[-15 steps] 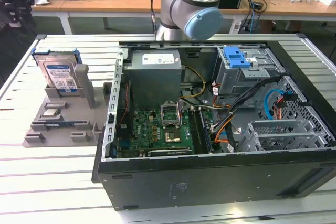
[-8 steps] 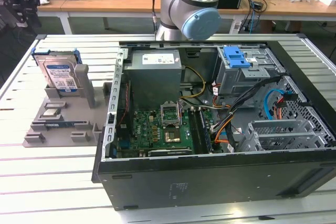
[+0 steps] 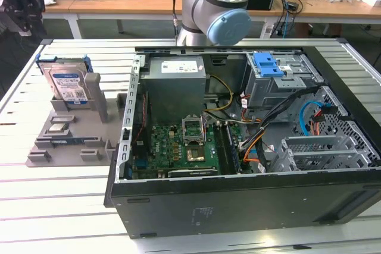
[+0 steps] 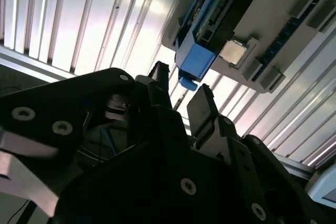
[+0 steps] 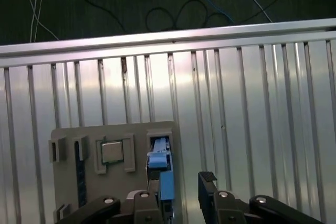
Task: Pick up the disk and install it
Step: 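Pick up the disk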
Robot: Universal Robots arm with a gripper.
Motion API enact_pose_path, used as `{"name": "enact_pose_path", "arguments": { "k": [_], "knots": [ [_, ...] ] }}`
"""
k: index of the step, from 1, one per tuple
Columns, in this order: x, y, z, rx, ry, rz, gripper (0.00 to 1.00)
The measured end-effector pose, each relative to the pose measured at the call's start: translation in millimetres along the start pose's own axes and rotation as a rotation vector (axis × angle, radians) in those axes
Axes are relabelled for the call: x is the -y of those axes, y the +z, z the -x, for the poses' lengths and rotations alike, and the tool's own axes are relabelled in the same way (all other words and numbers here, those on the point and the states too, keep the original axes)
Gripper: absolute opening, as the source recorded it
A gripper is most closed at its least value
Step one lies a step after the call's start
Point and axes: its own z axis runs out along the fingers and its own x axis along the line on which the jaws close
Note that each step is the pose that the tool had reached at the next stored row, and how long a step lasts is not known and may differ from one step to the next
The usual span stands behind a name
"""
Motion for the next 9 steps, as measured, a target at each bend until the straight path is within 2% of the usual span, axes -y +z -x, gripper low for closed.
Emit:
{"name": "enact_pose_path", "arguments": {
  "k": [2, 5, 9],
  "knots": [
    [12.6, 2.9, 1.0, -0.0025, -0.013, 0.002, 0.42],
    [23.0, 4.9, 1.9, -0.0035, -0.025, 0.0034, 0.42],
    [24.6, 5.3, 2.0, -0.0043, -0.033, 0.0036, 0.42]
  ]
}}
